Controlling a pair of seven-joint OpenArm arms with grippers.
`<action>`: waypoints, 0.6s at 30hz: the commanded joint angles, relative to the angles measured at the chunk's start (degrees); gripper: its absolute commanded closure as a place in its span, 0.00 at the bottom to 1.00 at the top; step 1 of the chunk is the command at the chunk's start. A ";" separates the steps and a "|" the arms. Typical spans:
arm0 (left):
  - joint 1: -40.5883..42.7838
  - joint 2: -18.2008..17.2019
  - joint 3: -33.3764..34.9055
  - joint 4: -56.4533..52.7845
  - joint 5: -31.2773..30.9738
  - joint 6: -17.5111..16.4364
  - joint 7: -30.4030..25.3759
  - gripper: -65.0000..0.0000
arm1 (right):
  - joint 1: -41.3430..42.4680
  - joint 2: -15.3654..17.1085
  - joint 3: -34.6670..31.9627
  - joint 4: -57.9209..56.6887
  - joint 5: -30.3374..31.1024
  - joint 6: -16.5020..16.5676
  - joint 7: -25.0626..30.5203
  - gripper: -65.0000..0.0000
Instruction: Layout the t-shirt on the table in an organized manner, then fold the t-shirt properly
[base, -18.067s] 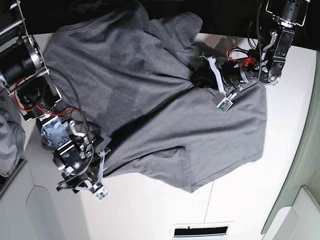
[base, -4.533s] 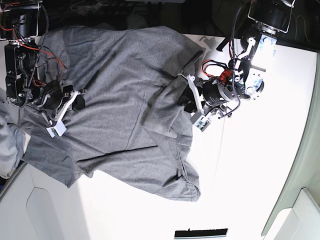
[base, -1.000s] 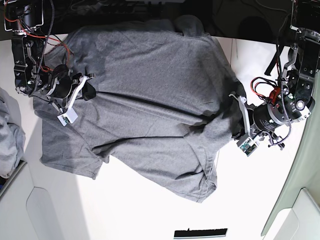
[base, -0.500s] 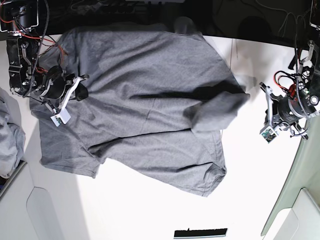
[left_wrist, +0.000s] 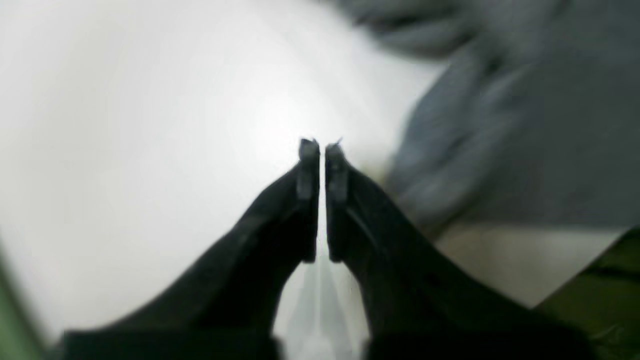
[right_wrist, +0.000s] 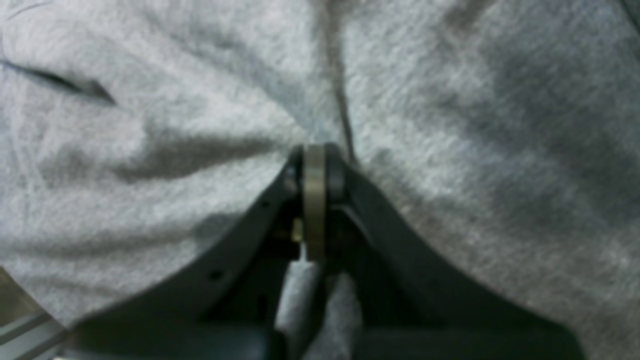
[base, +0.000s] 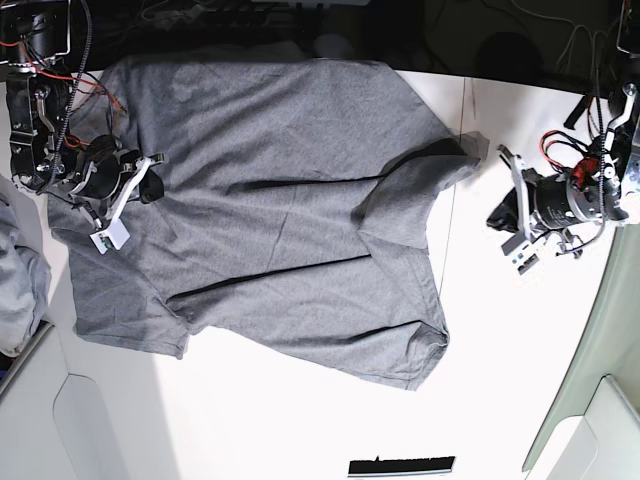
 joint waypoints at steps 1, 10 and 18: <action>-0.76 0.46 -0.50 0.74 -0.70 -0.17 -0.28 0.82 | -0.07 0.76 0.02 -0.31 -2.36 -1.22 -2.95 1.00; -0.79 12.55 1.07 0.74 -5.18 -4.73 3.56 0.73 | 0.09 0.76 0.02 -0.31 -0.22 -1.25 -2.73 1.00; -0.79 21.29 9.05 0.74 1.36 -4.37 2.29 0.73 | 0.09 0.74 0.02 -0.31 -0.22 -1.25 -2.73 1.00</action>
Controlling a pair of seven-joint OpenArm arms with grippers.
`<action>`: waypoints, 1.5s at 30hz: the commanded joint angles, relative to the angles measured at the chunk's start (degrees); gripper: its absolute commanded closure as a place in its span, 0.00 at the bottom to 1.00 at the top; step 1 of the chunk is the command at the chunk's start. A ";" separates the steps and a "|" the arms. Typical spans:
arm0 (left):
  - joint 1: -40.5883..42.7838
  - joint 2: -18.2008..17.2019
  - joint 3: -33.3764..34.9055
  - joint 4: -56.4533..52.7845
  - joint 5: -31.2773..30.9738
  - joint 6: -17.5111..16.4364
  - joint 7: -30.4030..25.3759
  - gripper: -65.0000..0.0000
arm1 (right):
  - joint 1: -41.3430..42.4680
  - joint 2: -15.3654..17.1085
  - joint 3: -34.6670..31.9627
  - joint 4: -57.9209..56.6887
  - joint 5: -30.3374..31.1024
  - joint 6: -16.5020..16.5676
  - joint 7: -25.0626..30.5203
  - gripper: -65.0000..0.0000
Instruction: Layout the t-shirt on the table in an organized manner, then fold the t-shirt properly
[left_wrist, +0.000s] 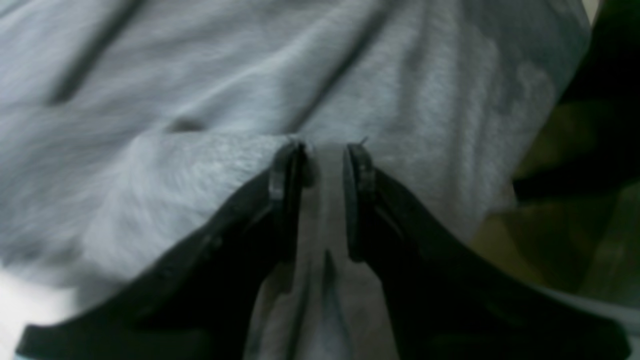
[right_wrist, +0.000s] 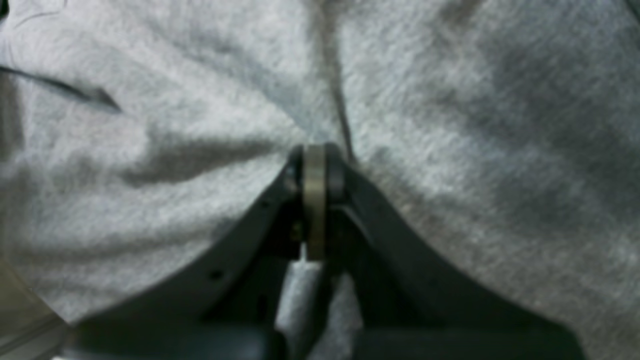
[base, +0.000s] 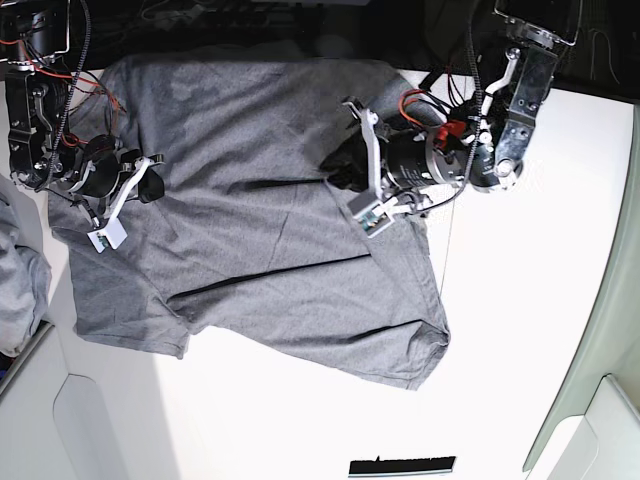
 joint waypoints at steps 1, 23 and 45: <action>-0.81 0.22 0.92 0.76 0.02 0.48 -1.81 0.73 | -0.07 0.74 0.02 -0.28 -2.36 -0.87 -2.58 1.00; 1.49 -9.22 -9.79 9.44 -9.40 1.73 -2.54 0.54 | -0.04 0.46 0.02 -0.28 -2.38 -0.85 -1.25 1.00; 7.61 -3.41 -9.81 3.32 -2.12 4.07 -8.76 0.52 | -0.09 0.15 0.02 -0.28 -2.38 -0.85 -1.33 1.00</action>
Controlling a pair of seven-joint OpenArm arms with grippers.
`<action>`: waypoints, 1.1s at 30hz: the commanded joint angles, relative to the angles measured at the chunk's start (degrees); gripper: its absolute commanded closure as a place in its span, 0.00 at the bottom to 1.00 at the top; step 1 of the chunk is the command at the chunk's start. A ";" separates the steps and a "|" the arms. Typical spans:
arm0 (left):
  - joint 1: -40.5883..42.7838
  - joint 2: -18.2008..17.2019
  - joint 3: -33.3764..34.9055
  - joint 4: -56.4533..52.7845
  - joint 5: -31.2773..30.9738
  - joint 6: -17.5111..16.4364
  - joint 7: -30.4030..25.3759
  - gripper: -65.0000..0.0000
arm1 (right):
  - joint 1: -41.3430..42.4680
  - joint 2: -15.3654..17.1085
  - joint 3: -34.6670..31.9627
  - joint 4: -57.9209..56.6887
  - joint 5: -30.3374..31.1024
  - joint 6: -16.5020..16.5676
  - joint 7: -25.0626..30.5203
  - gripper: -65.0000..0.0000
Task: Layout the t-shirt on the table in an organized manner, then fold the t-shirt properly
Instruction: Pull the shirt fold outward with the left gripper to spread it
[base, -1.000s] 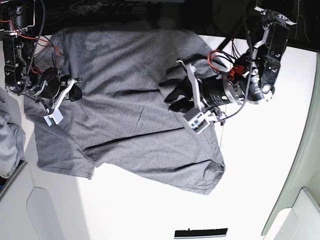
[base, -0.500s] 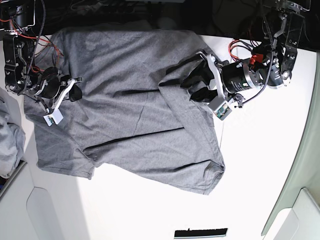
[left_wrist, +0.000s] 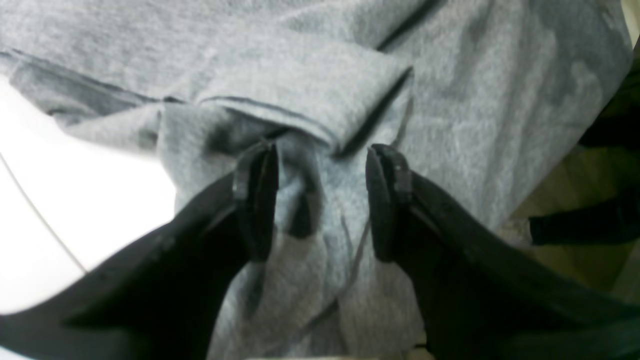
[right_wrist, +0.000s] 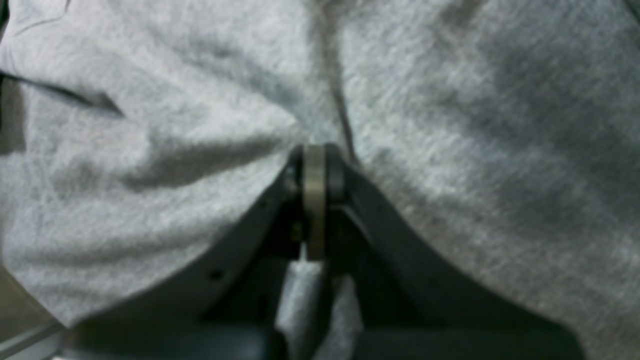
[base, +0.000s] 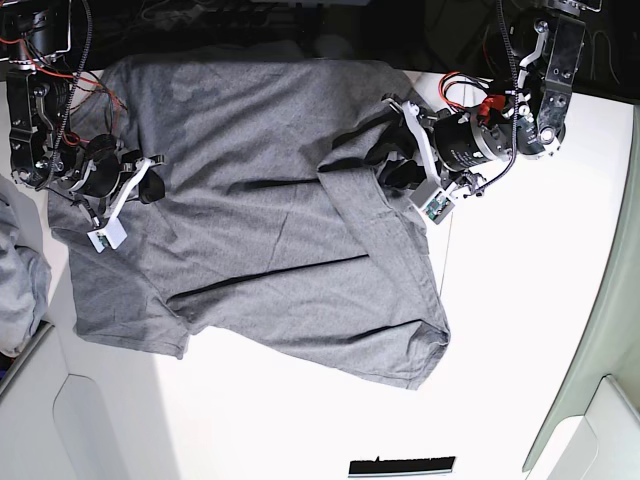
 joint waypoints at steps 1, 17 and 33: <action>-0.48 0.02 -0.11 0.85 -0.96 -0.35 -1.68 0.52 | -0.04 0.48 0.00 -0.26 -2.14 -0.81 -2.34 1.00; -3.37 3.91 -0.11 -5.22 5.55 -0.31 -6.54 0.99 | -0.02 0.48 0.00 -0.26 -2.14 -0.81 -2.34 1.00; -5.38 -14.25 -6.49 6.23 7.04 -0.22 1.03 1.00 | -0.04 0.66 0.00 -0.26 -3.67 -0.81 -2.34 1.00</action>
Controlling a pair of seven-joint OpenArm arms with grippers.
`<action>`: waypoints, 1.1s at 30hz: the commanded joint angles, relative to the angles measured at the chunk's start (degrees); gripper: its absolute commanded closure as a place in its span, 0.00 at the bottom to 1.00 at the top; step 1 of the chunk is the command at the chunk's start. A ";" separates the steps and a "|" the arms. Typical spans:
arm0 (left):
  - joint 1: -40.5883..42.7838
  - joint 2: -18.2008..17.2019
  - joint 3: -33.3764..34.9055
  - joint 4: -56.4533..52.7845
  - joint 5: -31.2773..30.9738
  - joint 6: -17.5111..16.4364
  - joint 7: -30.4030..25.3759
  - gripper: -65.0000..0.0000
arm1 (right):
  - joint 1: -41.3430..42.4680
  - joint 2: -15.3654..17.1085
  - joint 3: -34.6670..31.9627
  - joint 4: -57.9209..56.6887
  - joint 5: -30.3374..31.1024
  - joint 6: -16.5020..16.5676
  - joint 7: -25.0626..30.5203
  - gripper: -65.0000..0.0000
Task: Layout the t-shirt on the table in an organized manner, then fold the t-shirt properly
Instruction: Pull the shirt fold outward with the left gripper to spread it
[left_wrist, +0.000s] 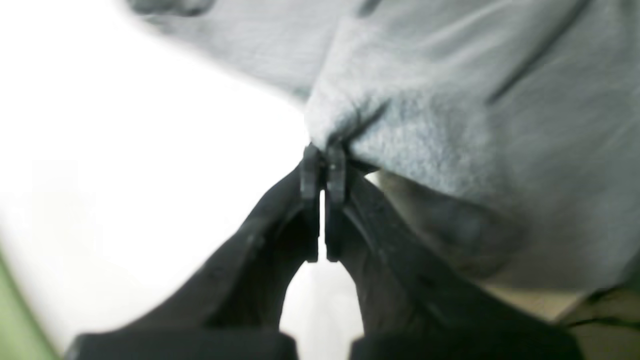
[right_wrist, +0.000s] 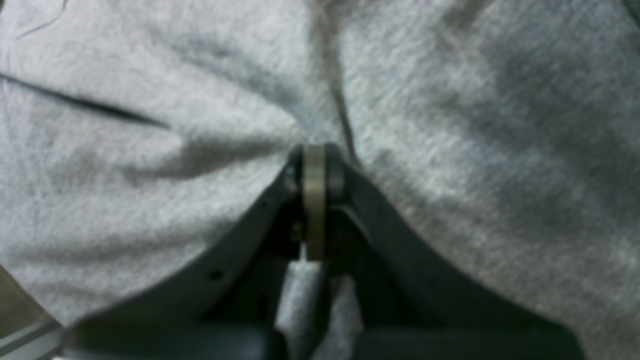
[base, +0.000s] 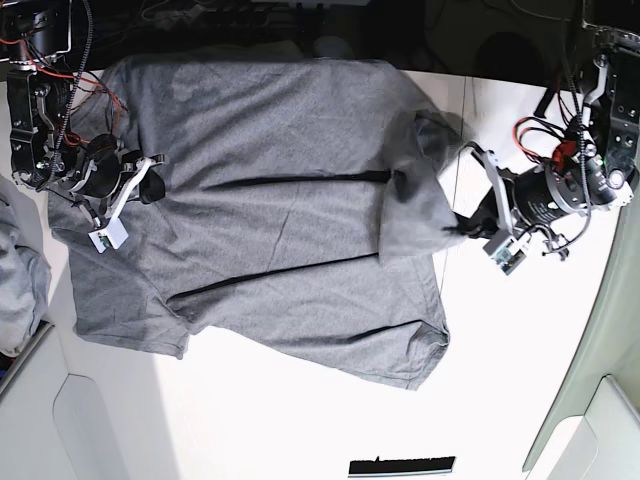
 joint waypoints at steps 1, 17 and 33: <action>-0.74 -2.12 -1.25 0.87 0.90 0.17 -0.92 1.00 | -0.07 0.66 0.00 -0.26 -2.75 -0.87 -2.40 1.00; -0.57 -10.97 -4.35 -2.45 12.33 10.73 -0.96 0.72 | -0.04 0.63 0.00 -0.26 -2.71 -0.87 -2.40 1.00; 0.50 -7.37 -4.35 -2.45 -10.10 6.88 3.34 0.61 | -0.37 0.63 3.13 10.88 1.81 -1.92 -7.98 0.95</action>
